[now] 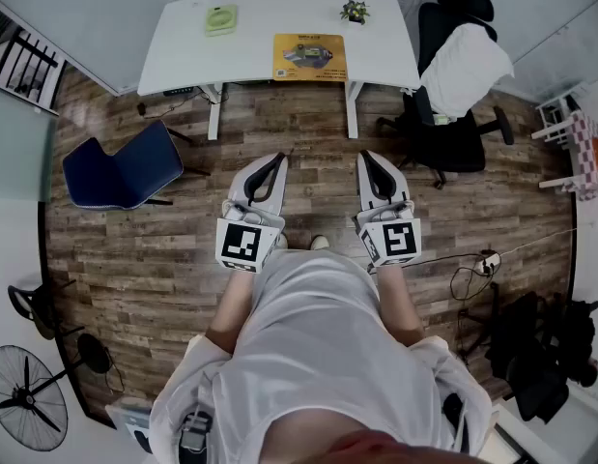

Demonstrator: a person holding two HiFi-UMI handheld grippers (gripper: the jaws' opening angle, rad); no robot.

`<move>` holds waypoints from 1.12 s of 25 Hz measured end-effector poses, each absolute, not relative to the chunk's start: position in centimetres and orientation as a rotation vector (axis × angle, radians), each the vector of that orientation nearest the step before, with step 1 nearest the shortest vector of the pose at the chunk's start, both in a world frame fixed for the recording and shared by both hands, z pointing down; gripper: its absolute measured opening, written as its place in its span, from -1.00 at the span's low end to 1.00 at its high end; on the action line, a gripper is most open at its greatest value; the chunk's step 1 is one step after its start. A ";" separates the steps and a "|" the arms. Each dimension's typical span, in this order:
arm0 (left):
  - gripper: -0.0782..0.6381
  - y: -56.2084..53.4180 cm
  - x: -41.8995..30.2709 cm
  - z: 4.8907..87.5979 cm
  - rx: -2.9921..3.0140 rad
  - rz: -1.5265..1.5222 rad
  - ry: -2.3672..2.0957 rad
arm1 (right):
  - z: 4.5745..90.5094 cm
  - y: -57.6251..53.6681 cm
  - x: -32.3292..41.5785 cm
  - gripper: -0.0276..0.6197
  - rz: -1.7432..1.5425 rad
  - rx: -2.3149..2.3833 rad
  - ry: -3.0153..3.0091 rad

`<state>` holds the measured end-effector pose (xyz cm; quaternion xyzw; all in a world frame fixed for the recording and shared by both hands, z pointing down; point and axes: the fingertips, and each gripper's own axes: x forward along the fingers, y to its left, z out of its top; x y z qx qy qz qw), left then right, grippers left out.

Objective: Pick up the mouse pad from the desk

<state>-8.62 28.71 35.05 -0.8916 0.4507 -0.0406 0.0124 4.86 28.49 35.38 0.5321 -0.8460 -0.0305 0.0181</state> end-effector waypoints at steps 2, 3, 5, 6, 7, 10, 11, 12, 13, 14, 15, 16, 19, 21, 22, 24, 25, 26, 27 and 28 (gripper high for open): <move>-0.79 28.7 -8.5 35.1 -2.778 -0.128 1.407 | 35.1 28.4 4.8 -0.91 -0.093 1.640 -2.641; -0.79 28.7 -8.4 35.1 -2.777 -0.125 1.410 | 35.1 28.4 4.9 -0.91 -0.093 1.638 -2.649; -0.79 28.6 -8.2 35.1 -2.774 -0.118 1.418 | 34.9 28.4 5.1 -0.91 -0.102 1.642 -2.657; -0.79 28.7 -8.1 35.3 -2.773 -0.126 1.421 | 34.8 28.4 5.2 -0.91 -0.112 1.642 -2.657; -0.79 28.7 -8.1 35.5 -2.772 -0.137 1.425 | 34.7 28.5 5.3 -0.91 -0.118 1.637 -2.662; -0.79 28.7 -7.9 35.5 -2.767 -0.148 1.437 | 34.2 28.7 5.6 -0.91 -0.117 1.619 -2.692; -0.79 28.7 -7.8 35.5 -2.766 -0.152 1.441 | 34.2 28.6 5.8 -0.91 -0.118 1.620 -2.694; -0.79 28.7 -7.6 35.6 -2.765 -0.158 1.444 | 34.2 28.6 6.0 -0.91 -0.115 1.621 -2.695; -0.79 28.7 -7.4 35.8 -2.764 -0.166 1.448 | 34.4 28.5 6.2 -0.91 -0.108 1.622 -2.696; -0.79 28.8 -7.3 35.9 -2.762 -0.172 1.452 | 34.6 28.5 6.4 -0.91 -0.100 1.622 -2.696; -0.79 28.8 -7.1 35.9 -2.761 -0.176 1.455 | 34.8 28.5 6.5 -0.91 -0.092 1.620 -2.698; -0.79 28.8 -6.9 35.9 -2.759 -0.180 1.456 | 34.9 28.5 6.7 -0.91 -0.084 1.617 -2.701; -0.79 28.8 -6.2 35.9 -2.751 -0.196 1.461 | 35.1 28.5 7.4 -0.91 -0.064 1.605 -2.715; -0.79 28.8 -5.7 36.0 -2.744 -0.209 1.467 | 35.2 28.5 8.0 -0.91 -0.054 1.602 -2.721; -0.79 28.8 -5.5 36.1 -2.741 -0.216 1.472 | 35.4 28.4 8.3 -0.91 -0.048 1.600 -2.723; -0.79 28.9 -5.1 36.3 -2.736 -0.228 1.486 | 35.7 28.4 9.0 -0.91 -0.035 1.595 -2.729; -0.79 29.0 -4.8 36.4 -2.735 -0.231 1.494 | 35.9 28.4 9.3 -0.91 -0.029 1.592 -2.731; -0.79 29.0 -4.6 36.5 -2.733 -0.235 1.502 | 36.1 28.4 9.7 -0.91 -0.025 1.588 -2.732; -0.79 29.1 -4.4 36.6 -2.728 -0.238 1.510 | 36.2 28.4 9.9 -0.91 -0.023 1.583 -2.732; -0.79 29.0 -4.3 36.5 -2.720 -0.240 1.516 | 36.4 28.2 10.2 -0.91 -0.021 1.577 -2.732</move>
